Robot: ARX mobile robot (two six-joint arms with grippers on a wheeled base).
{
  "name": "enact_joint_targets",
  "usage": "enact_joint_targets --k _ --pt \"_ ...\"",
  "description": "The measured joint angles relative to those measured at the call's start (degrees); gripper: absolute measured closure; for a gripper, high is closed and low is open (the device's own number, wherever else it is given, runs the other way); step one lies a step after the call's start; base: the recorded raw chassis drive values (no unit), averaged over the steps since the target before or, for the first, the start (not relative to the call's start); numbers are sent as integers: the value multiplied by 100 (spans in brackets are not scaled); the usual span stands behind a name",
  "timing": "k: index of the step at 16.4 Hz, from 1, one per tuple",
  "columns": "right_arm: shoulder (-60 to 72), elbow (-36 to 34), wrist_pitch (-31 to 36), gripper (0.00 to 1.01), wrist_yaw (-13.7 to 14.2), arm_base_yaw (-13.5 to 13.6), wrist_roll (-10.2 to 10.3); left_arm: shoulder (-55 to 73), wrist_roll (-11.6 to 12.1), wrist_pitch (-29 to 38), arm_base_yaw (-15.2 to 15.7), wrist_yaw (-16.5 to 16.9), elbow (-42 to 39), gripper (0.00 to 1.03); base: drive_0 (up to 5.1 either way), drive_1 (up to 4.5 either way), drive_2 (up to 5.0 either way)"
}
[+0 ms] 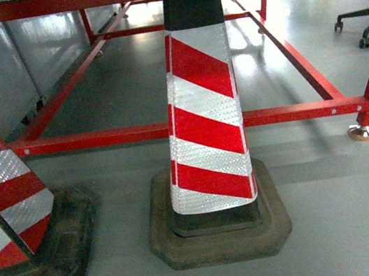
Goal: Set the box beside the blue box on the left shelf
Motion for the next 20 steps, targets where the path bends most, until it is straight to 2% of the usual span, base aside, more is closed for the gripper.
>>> enact_joint_targets --k 20 --pt "0 0 0 3 0 0 0 0 0 2 0 0 0 5 0 0 0"
